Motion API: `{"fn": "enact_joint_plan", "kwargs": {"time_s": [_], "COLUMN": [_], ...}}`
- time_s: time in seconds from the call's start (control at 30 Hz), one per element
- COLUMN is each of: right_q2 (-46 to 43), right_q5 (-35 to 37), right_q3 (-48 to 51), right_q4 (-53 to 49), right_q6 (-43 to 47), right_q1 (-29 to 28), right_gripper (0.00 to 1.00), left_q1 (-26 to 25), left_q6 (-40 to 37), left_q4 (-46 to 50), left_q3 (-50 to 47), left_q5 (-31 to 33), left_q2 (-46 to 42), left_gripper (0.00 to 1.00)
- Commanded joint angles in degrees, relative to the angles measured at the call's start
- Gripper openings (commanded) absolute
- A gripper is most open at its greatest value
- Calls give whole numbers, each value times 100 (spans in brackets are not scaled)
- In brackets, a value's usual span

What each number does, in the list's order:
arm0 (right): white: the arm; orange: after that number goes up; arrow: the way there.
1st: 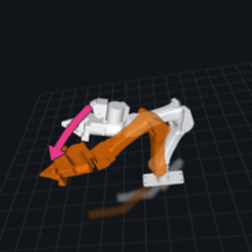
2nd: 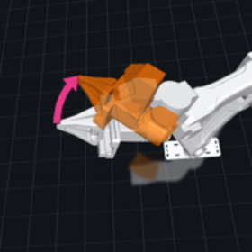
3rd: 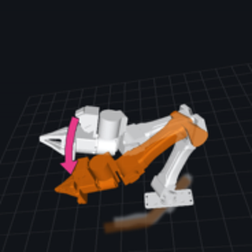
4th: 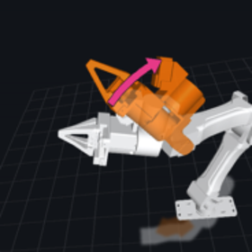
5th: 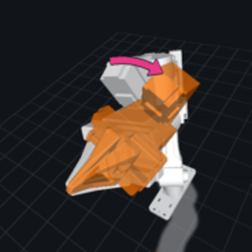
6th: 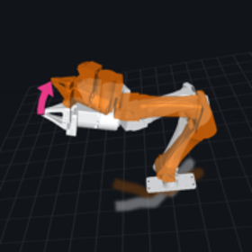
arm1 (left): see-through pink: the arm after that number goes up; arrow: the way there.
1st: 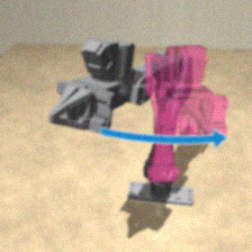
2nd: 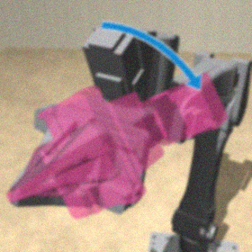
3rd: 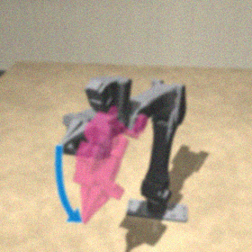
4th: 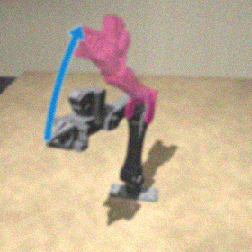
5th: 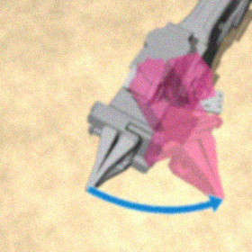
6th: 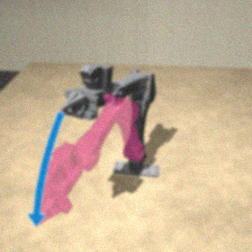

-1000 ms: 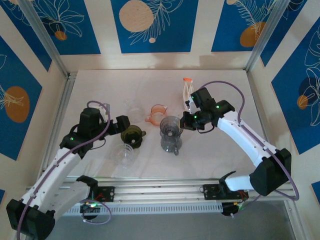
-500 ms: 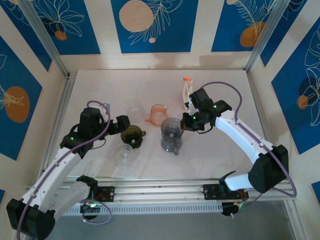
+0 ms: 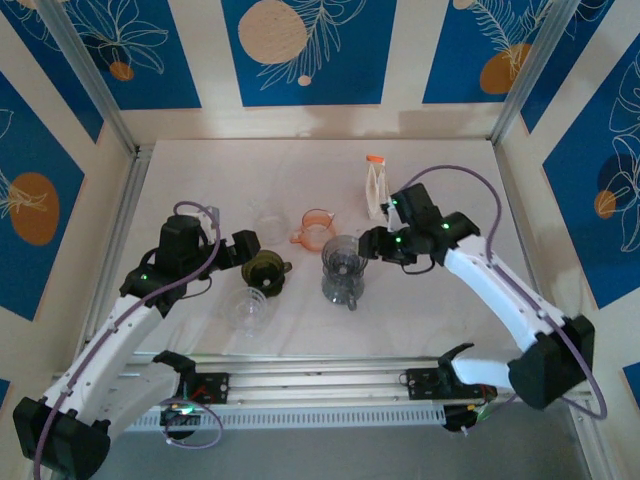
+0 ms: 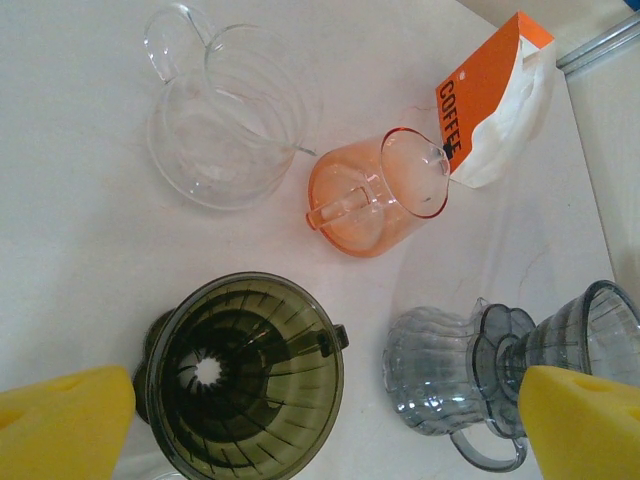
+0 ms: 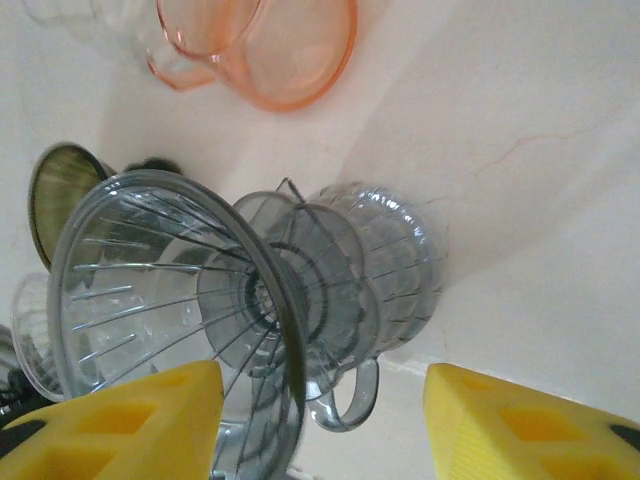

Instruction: Place the coffee filter in the dripper

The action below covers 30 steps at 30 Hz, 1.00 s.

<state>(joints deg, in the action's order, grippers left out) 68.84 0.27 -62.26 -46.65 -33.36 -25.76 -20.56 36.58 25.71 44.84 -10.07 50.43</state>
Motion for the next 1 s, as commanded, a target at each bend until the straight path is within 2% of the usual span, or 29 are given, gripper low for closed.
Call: {"fn": "enact_joint_plan", "kwargs": {"time_s": [0.0, 0.13, 0.37, 0.63, 0.97], "right_q2": [-489, -310, 924, 1769, 1896], "right_q5": [138, -590, -1414, -1525, -1526], "right_q3": [456, 1072, 1561, 1726, 2143], "right_q4": [209, 871, 2226, 2754, 3251], "right_q6": [-296, -518, -878, -1013, -1528], "right_q1": [438, 908, 985, 725, 38], "right_gripper": [51, 39, 26, 21, 18], "left_q1": [-27, -27, -27, -27, -27], "left_q6": [56, 60, 126, 103, 91], "left_q4": [-124, -120, -97, 21, -1], "left_q3": [69, 60, 16, 16, -28], "left_q5": [22, 103, 190, 287, 312], "left_q2": [-67, -140, -319, -454, -473], "left_gripper": [98, 100, 100, 100, 100]}}
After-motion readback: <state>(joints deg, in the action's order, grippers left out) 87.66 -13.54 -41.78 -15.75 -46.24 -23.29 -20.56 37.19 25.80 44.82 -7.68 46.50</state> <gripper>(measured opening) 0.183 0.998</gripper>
